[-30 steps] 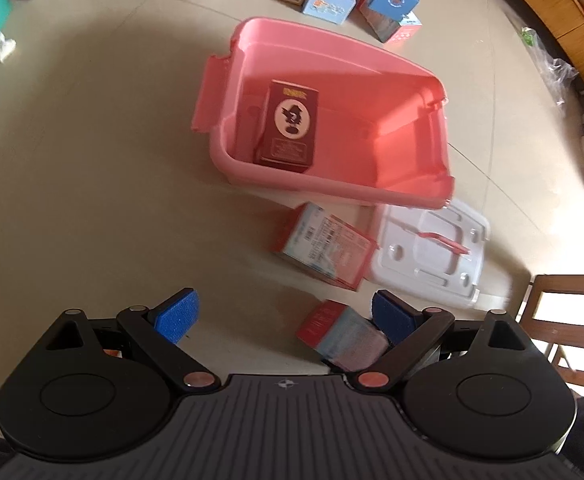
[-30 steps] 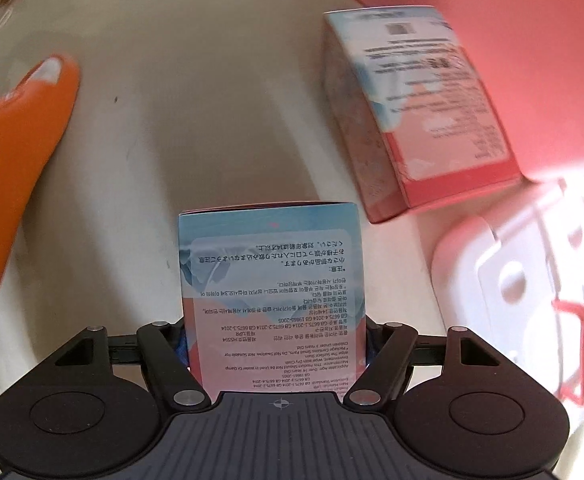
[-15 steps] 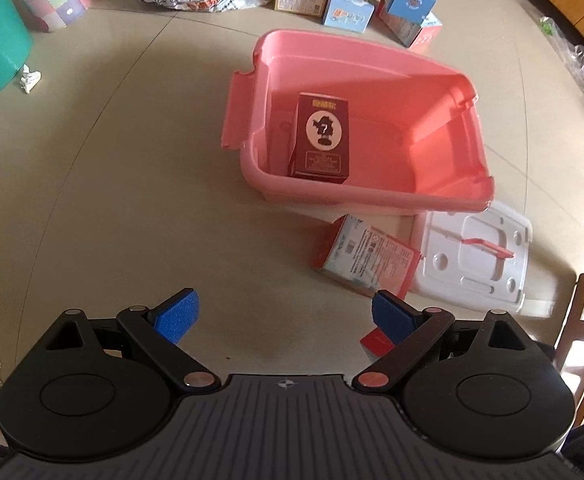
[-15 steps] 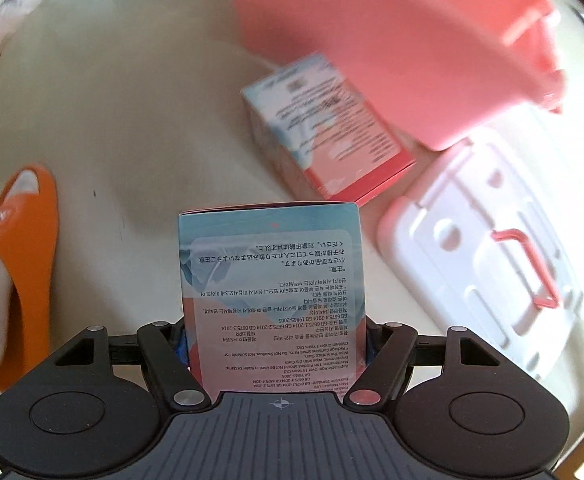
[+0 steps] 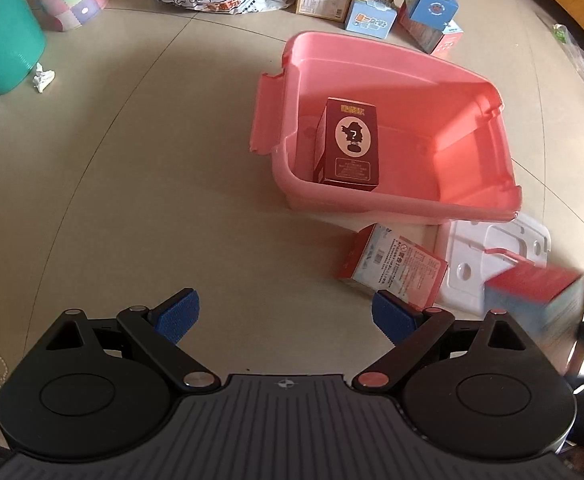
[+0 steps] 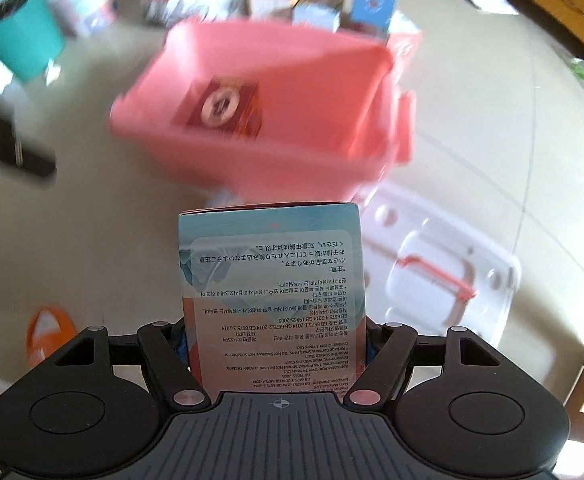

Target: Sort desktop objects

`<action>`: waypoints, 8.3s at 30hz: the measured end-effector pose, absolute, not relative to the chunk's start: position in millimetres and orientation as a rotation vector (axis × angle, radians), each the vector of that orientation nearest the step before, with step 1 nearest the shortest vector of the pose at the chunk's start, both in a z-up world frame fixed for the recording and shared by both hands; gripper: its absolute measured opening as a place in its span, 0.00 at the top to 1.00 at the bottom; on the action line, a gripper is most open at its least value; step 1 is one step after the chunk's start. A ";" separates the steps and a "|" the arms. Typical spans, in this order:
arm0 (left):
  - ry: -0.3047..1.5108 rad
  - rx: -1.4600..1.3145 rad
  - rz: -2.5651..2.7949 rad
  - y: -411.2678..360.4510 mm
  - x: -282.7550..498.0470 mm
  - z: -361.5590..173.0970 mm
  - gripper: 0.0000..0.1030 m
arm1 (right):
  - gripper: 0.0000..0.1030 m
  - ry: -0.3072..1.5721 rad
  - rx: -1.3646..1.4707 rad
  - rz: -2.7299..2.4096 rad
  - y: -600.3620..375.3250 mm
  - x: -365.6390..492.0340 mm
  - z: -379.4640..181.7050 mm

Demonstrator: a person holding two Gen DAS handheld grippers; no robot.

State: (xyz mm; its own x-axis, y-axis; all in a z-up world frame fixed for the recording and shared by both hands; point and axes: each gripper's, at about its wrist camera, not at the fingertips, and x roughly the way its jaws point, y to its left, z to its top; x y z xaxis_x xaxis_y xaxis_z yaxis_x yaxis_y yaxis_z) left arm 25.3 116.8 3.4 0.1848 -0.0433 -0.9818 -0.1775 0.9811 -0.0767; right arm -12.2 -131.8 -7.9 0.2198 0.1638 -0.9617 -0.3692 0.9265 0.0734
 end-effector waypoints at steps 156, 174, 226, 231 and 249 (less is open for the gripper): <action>0.810 1.383 -1.310 -97.1 5.4 -138.8 0.22 | 0.09 1.255 -0.298 0.615 -195.3 46.7 2.5; 0.822 1.422 -1.333 -93.7 8.3 -177.4 0.22 | 0.09 1.295 -0.299 0.595 -204.2 46.1 -8.3; 0.894 1.232 -1.029 -97.9 20.0 -155.6 0.63 | 0.09 1.243 -0.327 0.597 -201.6 39.9 2.8; 0.898 1.227 -1.015 -95.6 19.7 -154.8 0.62 | 0.09 1.242 -0.332 0.606 -198.1 39.6 3.0; 1.192 0.914 -0.995 -97.5 36.5 -151.7 0.53 | 0.09 1.236 -0.335 0.609 -195.3 37.4 4.1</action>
State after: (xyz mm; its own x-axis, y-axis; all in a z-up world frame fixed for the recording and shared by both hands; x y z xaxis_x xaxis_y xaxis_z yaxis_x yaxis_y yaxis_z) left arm 36.5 -97.5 -151.7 0.0876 -0.1256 -0.9882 0.9499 0.3092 0.0449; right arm 37.4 -195.3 4.1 0.1997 0.2497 -0.9475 -0.5993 0.7961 0.0835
